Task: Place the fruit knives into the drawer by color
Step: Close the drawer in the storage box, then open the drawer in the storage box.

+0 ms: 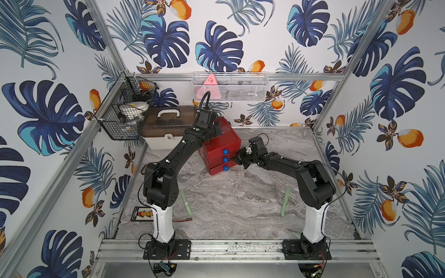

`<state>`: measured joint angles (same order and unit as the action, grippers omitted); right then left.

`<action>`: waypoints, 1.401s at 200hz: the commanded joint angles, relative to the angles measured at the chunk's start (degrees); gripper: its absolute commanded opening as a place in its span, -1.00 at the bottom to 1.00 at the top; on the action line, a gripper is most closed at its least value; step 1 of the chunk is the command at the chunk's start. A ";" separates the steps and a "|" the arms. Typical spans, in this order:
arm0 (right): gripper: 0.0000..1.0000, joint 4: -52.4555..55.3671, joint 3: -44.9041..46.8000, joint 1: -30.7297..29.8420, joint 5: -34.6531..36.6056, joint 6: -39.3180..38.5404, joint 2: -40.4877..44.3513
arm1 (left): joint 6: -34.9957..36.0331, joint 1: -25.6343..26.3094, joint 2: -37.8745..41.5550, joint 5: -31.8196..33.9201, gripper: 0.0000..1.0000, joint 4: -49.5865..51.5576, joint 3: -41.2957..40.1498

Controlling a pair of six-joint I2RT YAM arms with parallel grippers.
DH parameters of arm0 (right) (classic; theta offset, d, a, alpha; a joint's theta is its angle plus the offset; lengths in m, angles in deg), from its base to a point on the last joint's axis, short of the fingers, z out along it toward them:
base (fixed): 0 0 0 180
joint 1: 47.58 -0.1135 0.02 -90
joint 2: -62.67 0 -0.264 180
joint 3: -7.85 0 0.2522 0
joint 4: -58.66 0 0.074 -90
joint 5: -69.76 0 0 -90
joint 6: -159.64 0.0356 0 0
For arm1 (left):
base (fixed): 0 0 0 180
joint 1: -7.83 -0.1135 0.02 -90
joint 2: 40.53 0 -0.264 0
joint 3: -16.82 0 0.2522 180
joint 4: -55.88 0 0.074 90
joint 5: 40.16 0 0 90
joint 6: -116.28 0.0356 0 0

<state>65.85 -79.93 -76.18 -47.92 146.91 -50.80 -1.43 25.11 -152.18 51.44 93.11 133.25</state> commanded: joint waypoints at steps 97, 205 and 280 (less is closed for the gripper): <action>0.49 -52.69 24.21 -6.44 8.27 13.43 -3.86 | 1.07 -1.51 -0.40 -1.07 -1.00 15.00 -2.41; 0.14 -48.21 18.93 -6.82 8.48 12.33 -8.13 | 0.55 -2.51 -0.85 -2.65 -1.00 14.30 -2.90; 0.10 -45.53 16.72 -7.08 7.20 13.03 -10.93 | 0.19 -2.96 -0.87 -3.05 -1.00 13.96 -3.75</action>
<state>19.23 -62.55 -83.13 -40.51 159.19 -61.03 -1.01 22.68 -151.55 46.04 89.98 130.76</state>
